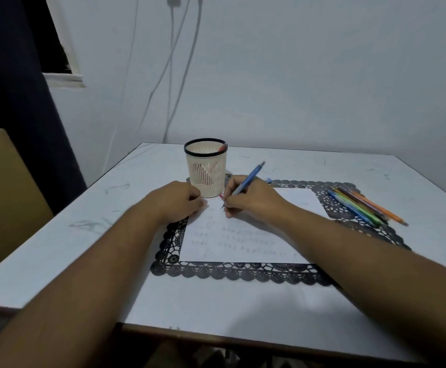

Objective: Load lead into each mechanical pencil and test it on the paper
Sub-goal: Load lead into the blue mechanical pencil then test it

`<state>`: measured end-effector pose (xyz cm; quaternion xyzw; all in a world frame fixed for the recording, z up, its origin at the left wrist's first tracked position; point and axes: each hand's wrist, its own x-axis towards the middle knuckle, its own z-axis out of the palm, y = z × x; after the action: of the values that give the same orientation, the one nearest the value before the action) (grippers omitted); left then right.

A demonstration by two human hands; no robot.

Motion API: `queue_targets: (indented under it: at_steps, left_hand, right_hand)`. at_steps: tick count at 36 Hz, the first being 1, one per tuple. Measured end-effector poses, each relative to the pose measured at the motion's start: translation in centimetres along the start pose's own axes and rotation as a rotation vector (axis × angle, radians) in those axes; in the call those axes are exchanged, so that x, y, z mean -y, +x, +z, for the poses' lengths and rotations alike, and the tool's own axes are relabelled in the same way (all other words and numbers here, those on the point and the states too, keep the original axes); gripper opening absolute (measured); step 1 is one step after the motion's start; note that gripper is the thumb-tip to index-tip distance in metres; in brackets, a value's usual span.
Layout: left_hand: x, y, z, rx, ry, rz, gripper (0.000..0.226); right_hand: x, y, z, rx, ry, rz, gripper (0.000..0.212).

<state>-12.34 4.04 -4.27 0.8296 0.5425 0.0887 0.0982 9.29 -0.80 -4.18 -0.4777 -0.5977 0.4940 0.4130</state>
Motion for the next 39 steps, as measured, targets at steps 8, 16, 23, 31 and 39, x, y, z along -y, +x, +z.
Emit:
queue_targets:
  at_steps: [8, 16, 23, 31, 39]
  left_hand:
    - [0.0, 0.8, 2.1, -0.161, 0.250, -0.058, 0.040]
    - [0.0, 1.5, 3.0, -0.211, 0.284, -0.059, 0.046]
    - [0.3, 1.7, 3.2, -0.218, 0.281, -0.056, 0.043]
    - [0.3, 1.7, 3.5, -0.210, 0.276, -0.062, 0.042]
    - [0.3, 1.6, 3.4, -0.210, 0.287, -0.065, 0.040]
  right_hand:
    - [-1.2, 1.8, 0.3, -0.035, -0.034, -0.025, 0.011]
    - [-1.4, 1.9, 0.5, 0.002, -0.039, -0.014, 0.014]
    - [-1.2, 2.0, 0.5, -0.032, -0.097, -0.016, 0.013]
    - [-1.3, 1.7, 0.5, -0.005, -0.078, -0.016, 0.016]
    - [-1.4, 1.9, 0.5, -0.039, -0.130, -0.036, 0.012]
